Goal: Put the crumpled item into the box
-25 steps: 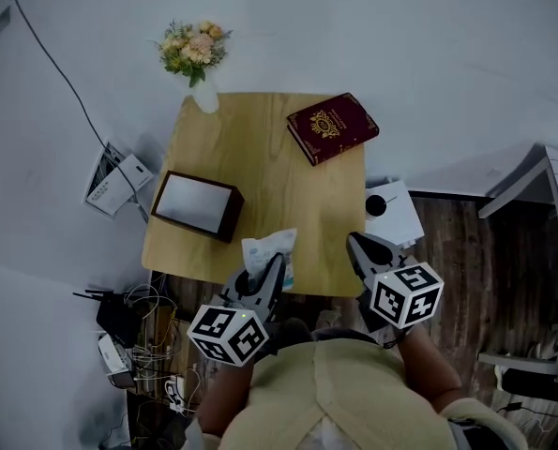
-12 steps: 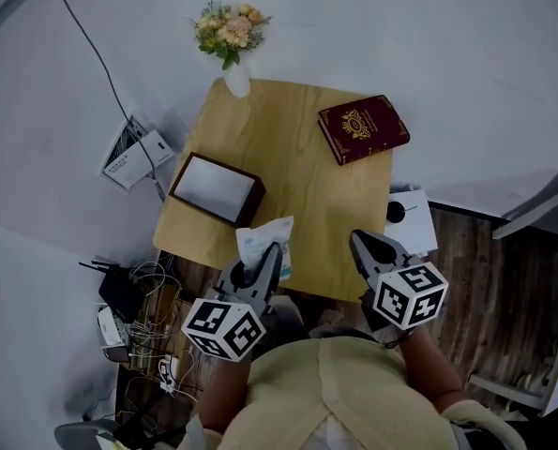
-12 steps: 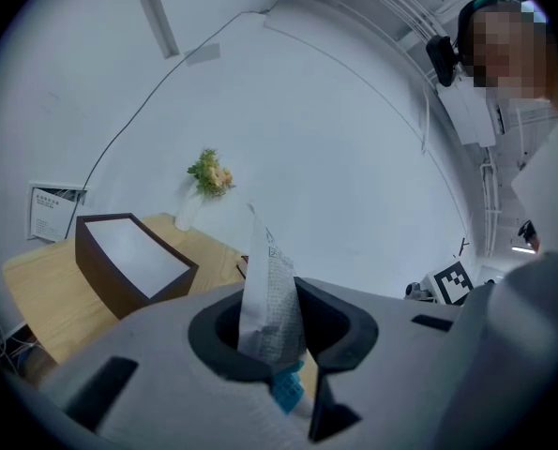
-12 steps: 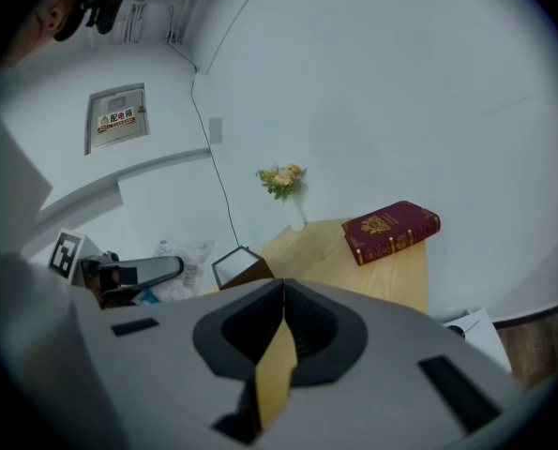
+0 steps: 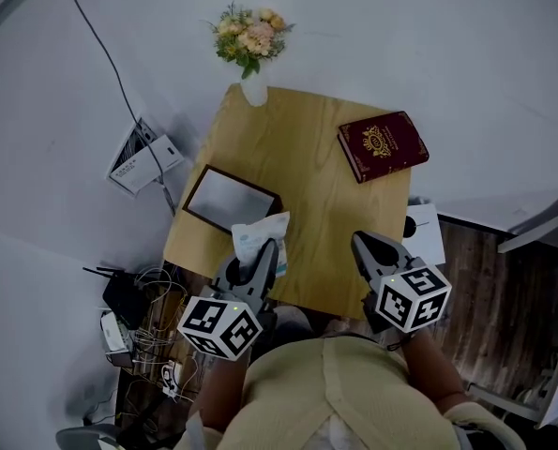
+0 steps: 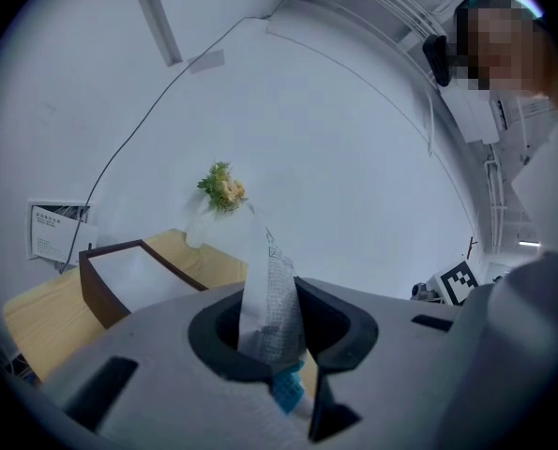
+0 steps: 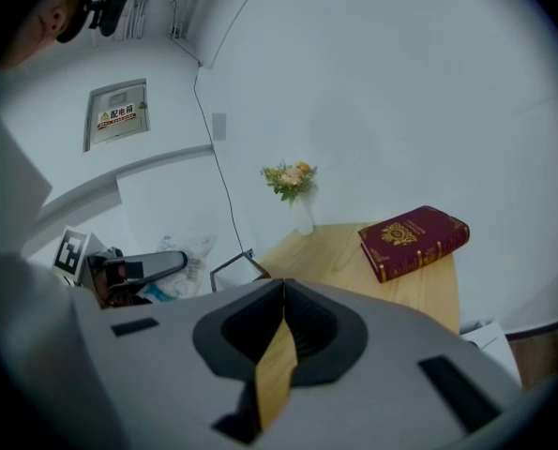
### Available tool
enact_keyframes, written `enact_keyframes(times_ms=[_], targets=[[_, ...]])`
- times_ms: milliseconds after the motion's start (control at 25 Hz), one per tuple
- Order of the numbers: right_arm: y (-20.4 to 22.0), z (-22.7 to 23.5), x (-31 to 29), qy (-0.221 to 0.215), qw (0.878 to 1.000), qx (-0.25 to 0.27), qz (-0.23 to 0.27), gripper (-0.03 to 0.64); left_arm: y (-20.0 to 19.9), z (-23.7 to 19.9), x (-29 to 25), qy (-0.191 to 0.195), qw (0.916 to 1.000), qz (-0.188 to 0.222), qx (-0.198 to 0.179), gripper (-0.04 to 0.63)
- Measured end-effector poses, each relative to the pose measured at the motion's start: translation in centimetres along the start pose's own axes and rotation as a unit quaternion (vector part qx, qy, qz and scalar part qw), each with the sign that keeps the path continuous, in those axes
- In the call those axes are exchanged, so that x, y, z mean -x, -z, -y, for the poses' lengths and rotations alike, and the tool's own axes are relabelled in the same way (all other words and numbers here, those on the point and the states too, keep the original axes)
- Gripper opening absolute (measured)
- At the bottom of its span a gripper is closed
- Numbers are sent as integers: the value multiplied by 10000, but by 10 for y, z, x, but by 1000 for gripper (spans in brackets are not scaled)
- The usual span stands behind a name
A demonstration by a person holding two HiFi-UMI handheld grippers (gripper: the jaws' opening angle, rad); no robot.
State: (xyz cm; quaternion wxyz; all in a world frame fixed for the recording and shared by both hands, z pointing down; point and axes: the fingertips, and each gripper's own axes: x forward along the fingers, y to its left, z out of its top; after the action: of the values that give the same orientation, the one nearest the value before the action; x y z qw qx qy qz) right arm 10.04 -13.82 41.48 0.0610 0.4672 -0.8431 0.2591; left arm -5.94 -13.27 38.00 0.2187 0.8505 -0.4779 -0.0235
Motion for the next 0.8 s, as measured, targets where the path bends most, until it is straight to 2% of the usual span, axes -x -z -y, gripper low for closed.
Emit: enact_keyframes(times_ms=[800], targets=[[-20,-33,-86,-269,9992,194,-200,29,-32,-85,-17,-241,9997,-51,64,80]])
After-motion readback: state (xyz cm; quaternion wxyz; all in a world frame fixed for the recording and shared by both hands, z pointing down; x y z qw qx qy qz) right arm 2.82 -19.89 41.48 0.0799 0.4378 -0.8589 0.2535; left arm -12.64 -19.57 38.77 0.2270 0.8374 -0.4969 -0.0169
